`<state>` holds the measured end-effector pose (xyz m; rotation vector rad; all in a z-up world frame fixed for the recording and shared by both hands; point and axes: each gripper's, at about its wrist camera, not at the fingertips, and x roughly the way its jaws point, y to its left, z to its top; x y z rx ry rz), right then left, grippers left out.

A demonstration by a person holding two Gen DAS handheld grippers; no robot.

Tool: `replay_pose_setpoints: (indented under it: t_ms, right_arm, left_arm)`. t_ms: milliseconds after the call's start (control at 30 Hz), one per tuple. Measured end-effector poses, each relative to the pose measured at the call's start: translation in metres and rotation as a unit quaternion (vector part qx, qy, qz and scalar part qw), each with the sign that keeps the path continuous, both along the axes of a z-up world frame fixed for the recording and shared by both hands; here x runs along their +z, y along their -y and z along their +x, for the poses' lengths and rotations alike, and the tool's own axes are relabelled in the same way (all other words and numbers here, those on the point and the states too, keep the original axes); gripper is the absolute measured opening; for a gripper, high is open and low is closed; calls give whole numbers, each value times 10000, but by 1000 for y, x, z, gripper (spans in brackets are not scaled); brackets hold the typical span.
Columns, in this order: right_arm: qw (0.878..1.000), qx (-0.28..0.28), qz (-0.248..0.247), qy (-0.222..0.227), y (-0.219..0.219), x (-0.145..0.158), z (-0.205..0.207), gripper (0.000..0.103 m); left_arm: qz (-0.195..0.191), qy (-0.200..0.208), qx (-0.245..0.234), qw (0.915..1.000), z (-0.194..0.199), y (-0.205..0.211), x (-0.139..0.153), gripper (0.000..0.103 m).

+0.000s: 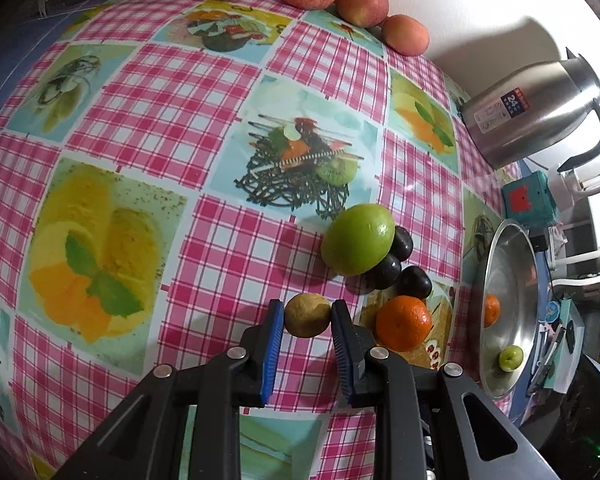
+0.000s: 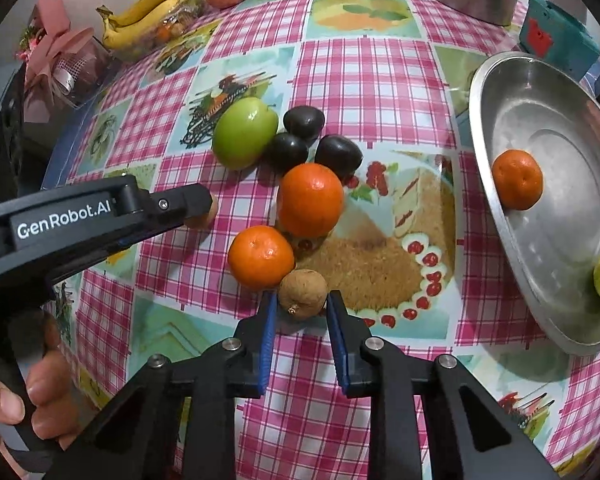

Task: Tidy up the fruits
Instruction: 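Grasp a brown kiwi with the left tool while the right tool grasps another kiwi, then carry the kiwi in the left tool over the bowl while the right tool carries its kiwi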

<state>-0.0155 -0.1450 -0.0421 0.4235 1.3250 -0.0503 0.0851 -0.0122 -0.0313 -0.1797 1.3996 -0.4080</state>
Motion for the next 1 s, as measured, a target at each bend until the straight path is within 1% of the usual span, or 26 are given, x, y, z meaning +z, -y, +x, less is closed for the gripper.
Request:
replay_pose_setpoints:
  t_ms: [333, 533, 667, 800, 1000]
  right_arm:
    - [9979, -288, -84, 580, 14, 35, -2, 26]
    - [9950, -435, -139, 890, 25, 55, -7, 26]
    - [9941, -514, -176, 938, 30, 59, -10, 26]
    - [9939, -632, -166, 885, 36, 54, -10, 26]
    - [9911, -1013, -241, 823, 60, 52, -18, 26]
  left_arm:
    - [-123, 334, 97, 9993, 0, -7, 22, 26]
    - [-100, 507, 114, 9986, 0, -7, 32, 26]
    - [-86, 601, 85, 9981, -2, -4, 37, 26]
    - [-33, 701, 16, 9975, -4, 1, 42, 26]
    - [16, 769, -202, 9968, -10, 17, 45, 26]
